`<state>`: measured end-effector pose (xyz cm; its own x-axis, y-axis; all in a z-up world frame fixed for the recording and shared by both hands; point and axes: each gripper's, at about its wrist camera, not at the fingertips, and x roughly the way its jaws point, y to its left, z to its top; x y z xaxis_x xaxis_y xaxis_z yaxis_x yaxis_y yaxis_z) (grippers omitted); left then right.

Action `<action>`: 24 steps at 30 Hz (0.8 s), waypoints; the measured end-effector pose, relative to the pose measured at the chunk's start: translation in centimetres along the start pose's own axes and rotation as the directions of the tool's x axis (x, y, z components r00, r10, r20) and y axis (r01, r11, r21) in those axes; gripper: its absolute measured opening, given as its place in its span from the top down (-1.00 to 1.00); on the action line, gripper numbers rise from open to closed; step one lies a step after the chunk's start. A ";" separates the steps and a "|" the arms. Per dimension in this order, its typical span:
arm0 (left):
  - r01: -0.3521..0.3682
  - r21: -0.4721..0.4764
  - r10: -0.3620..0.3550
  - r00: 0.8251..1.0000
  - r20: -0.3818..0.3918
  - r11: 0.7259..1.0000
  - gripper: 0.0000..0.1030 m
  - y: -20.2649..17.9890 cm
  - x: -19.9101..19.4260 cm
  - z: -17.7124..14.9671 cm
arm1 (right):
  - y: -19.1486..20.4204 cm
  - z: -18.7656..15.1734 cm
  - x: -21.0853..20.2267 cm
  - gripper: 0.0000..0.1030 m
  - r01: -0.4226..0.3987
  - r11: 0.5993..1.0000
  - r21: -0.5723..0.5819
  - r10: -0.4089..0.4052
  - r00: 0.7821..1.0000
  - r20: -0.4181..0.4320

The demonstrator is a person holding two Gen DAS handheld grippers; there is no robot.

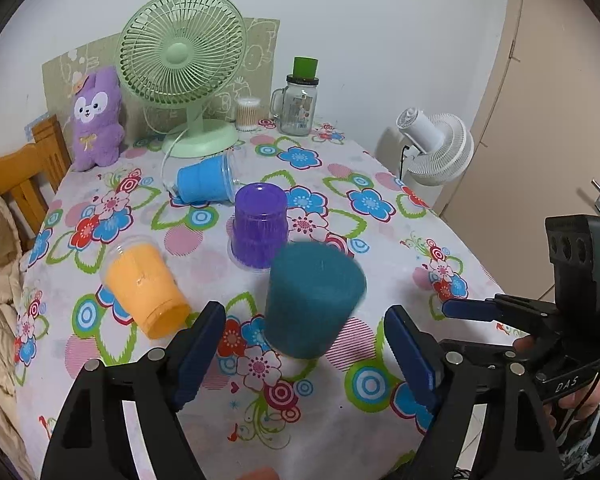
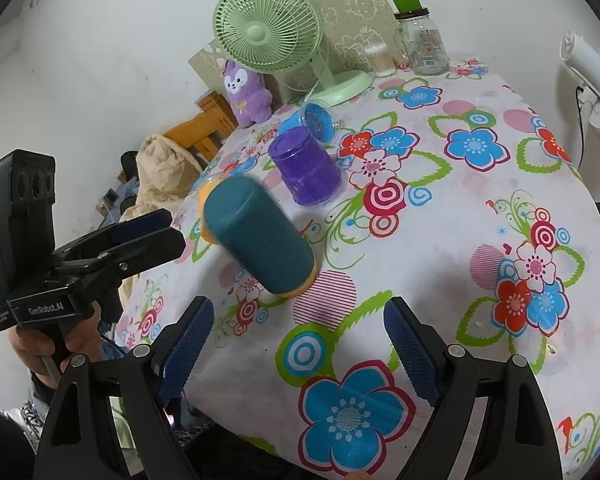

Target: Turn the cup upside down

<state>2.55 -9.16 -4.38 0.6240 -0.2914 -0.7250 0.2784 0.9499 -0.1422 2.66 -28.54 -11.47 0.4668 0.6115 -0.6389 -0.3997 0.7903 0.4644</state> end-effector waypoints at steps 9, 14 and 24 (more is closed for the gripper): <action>-0.034 -0.028 0.035 0.998 0.045 0.999 -0.80 0.1 -1.1 -0.4 | 1.5 0.8 -0.2 -0.73 0.058 0.998 -0.034 -0.057 0.998 0.038; -0.053 -0.079 0.061 0.993 0.097 0.995 -0.89 0.8 -2.2 -0.7 | 2.7 1.6 -0.8 -0.87 0.126 0.990 -0.067 -0.120 0.989 0.084; -0.121 -0.154 0.148 0.973 0.175 0.981 -1.00 2.1 -4.9 -0.7 | 5.9 2.9 -2.1 -0.98 0.185 0.973 -0.139 -0.161 0.972 0.168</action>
<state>-0.44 -5.68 -1.58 0.7765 -0.1630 -0.6086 0.0847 0.9842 -0.1556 1.60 -25.05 -5.55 0.6511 0.4738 -0.5930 -0.4120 0.8767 0.2482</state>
